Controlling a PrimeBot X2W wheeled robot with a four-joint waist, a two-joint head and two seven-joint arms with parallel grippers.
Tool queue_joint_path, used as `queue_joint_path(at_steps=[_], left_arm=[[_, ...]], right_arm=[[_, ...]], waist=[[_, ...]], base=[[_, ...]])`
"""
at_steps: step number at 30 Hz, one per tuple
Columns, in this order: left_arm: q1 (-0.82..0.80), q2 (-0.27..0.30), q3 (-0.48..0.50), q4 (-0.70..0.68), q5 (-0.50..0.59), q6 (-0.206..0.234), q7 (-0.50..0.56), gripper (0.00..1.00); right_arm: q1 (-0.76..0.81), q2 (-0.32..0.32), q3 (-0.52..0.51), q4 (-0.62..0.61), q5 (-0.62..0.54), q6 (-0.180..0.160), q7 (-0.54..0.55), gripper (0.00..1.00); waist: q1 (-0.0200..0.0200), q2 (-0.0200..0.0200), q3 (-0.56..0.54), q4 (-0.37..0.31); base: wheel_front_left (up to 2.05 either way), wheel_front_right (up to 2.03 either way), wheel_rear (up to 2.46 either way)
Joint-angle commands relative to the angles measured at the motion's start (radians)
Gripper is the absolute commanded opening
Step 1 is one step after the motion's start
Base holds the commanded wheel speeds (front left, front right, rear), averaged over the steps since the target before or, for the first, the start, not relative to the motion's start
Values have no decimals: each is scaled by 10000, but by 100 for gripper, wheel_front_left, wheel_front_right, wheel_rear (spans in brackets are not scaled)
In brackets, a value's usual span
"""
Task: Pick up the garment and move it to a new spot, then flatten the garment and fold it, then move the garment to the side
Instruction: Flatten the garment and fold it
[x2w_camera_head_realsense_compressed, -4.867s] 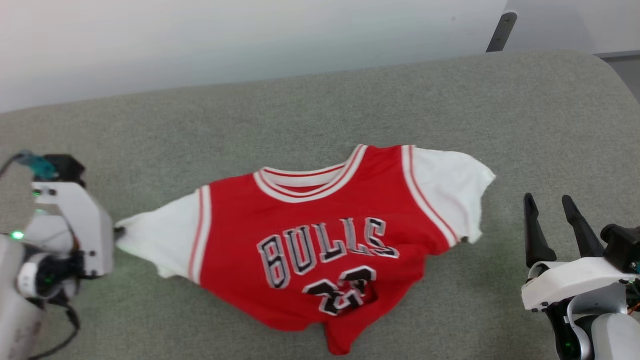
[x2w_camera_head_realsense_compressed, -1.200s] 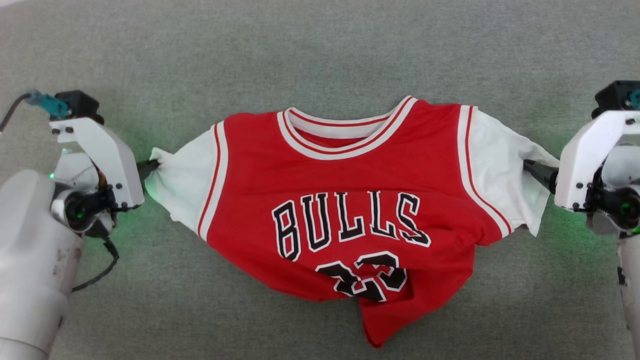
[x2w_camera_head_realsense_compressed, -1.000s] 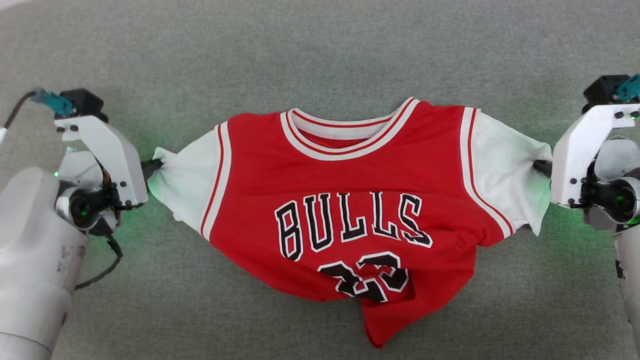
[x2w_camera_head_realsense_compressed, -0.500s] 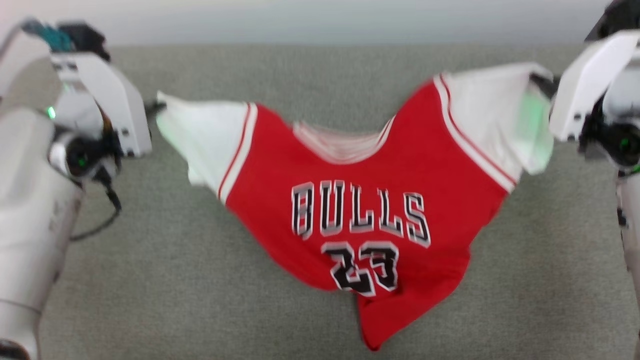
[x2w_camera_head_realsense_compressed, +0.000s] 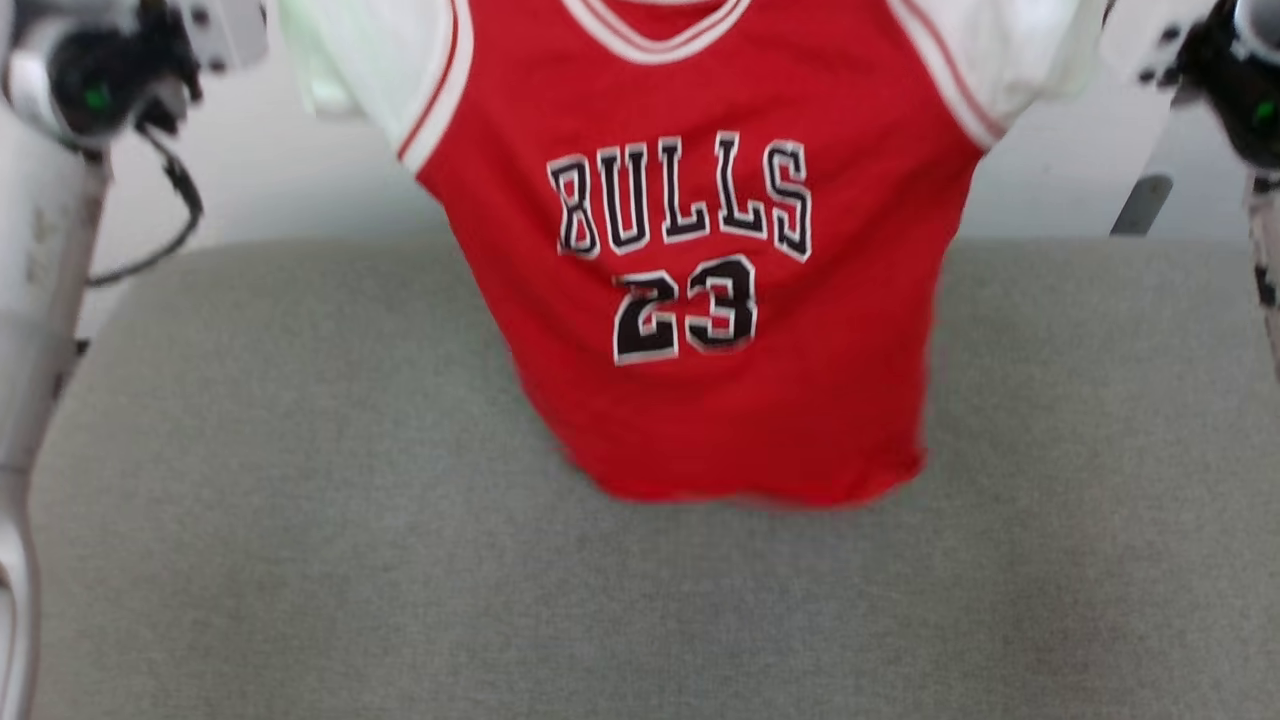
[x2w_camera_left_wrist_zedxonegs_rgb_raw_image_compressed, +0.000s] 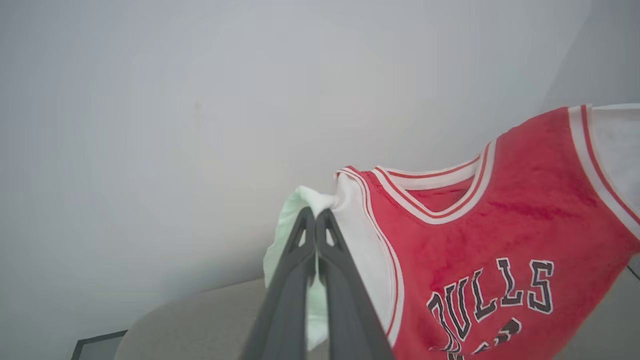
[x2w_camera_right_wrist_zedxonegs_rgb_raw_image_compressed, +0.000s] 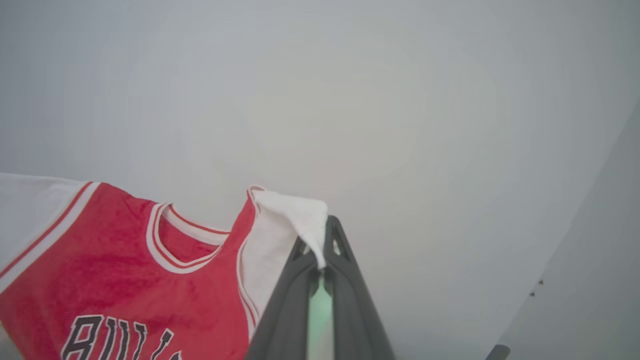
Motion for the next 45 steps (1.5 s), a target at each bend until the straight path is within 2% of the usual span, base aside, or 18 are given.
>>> queue_joint_path(at_steps=[1, 10, 16, 20, 24, 29, 34, 36, 40, 41, 43, 45], left_arm=[[-267, -10, -40, -25, -20, 25, 39, 0], [-1161, -15, -80, -28, -248, 25, 402, 0], [-1438, 35, -130, -50, -308, 59, 793, 0], [-1678, 84, -76, -186, -323, 108, 873, 0], [-2085, 44, -95, -312, -108, 270, 636, 0], [-3057, -408, -140, -33, 541, 402, -773, 0], [-4365, -1113, 32, 731, 932, 373, -2760, 0], [-5147, -1182, 95, 776, 1199, 312, -3694, 0], [-5743, -1463, 273, 666, 1075, 104, -5169, 0], [-5881, -1382, 297, 539, 1135, 76, -5630, 0], [-5785, -1475, 537, 443, 689, 25, -6271, 0], [-5465, -1545, 195, 91, 522, -7, -6764, 0]], right_arm=[[-268, -18, 201, 174, 88, 4, -214, 0], [-1292, -110, 854, 1004, 566, 4, -681, 0], [-1761, -243, 1065, 1398, 932, 4, -708, 0], [-2188, -294, 1131, 1575, 1047, 4, -579, 0], [-2860, -369, 1174, 1779, 610, 4, -895, 0], [-3982, -281, 1370, 2457, -673, 4, -2661, 0], [-5513, -338, 893, 3362, -2338, 1, -5614, 0], [-6205, -403, 810, 3548, -3148, 1, -6366, 0], [-7016, -550, 903, 3293, -4530, 1, -6727, 0], [-7117, -651, 908, 2978, -4775, 1, -6744, 0], [-6963, -811, 901, 2379, -5022, -1, -6755, 0], [-6532, -949, 956, 2062, -5119, -1, -6738, 0]], waist=[[0, 0, -504, 85], [0, 0, -723, 105], [0, 0, -362, 118], [0, 0, 510, 69], [0, 0, 1938, 25], [0, 0, 3789, 48], [0, 0, 5338, 322], [0, 0, 5974, 485], [0, 0, 7182, 865], [0, 0, 7445, 966], [0, 0, 7862, 1166], [0, 0, 8116, 1334]], base=[[0, 0, 0], [0, 0, 0], [0, 0, 0], [0, 0, 0], [0, 0, 0], [0, 0, 0], [0, 0, 0], [0, 0, 0], [0, 0, 0], [0, 0, 0], [0, 0, 0], [0, 0, 0]])
